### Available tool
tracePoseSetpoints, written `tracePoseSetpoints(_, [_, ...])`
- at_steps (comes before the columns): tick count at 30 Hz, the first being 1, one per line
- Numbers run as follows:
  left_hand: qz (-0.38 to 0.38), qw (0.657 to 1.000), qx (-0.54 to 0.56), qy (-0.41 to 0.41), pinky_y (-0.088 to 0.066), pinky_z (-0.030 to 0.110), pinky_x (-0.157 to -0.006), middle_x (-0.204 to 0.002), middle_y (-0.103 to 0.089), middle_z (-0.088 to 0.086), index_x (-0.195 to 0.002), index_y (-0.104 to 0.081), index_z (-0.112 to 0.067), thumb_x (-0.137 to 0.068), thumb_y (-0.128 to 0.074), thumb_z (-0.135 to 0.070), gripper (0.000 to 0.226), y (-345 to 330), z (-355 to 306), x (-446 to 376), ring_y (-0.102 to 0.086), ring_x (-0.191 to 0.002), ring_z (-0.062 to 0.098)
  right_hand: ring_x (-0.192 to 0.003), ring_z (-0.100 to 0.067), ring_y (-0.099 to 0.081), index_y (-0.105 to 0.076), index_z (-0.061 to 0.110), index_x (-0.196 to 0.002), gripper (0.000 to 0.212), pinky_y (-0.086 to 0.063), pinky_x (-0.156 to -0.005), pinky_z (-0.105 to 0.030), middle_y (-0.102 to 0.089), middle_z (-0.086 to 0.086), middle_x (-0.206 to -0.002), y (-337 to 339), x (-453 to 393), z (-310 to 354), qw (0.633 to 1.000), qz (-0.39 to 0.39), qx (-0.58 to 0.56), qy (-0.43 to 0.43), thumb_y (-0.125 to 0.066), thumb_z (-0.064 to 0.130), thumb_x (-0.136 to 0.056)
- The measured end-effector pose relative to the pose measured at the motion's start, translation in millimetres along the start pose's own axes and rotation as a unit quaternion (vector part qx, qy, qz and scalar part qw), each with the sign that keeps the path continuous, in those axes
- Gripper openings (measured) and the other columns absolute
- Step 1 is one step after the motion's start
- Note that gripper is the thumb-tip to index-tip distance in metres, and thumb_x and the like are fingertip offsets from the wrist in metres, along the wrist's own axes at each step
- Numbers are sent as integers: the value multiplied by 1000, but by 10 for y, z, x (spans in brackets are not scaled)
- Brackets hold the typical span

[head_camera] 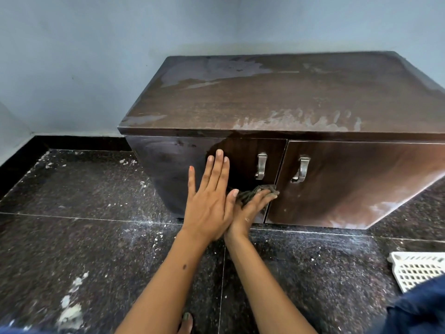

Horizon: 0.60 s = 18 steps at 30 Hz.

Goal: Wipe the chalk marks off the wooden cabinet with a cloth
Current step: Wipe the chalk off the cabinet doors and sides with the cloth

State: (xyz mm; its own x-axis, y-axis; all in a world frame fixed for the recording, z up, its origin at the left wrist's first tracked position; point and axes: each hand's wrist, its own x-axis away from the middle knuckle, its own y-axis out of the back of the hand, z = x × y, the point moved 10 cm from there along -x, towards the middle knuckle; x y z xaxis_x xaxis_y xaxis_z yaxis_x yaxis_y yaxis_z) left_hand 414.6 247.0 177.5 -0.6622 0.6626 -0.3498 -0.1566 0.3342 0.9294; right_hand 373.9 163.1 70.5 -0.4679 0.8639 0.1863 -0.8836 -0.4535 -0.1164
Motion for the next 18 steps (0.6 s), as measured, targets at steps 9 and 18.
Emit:
tracePoseSetpoints(9, [1,1000,-15,-4,4,49,-115,-158,2,4,-150,-7,-9,-98,-19,-39,62,-11,8,-6,1,-146,18,-145,-18,-10,11,25,-150,83,-21,-117,-44,10,2,-159,-22,-137,-467,972,-10,-130,-194,-30,-12,-88])
tracePoseSetpoints(18, [10,1000,-1,0,6,49,-115,-158,5,3,-150,-5,-10,-98,-16,-39,61,-51,7,-6,5,-146,16,-96,-32,-56,-41,5,-132,48,-53,-71,-42,-51,-23,-129,134,-285,-934,926,-9,-164,-341,-30,-13,-89])
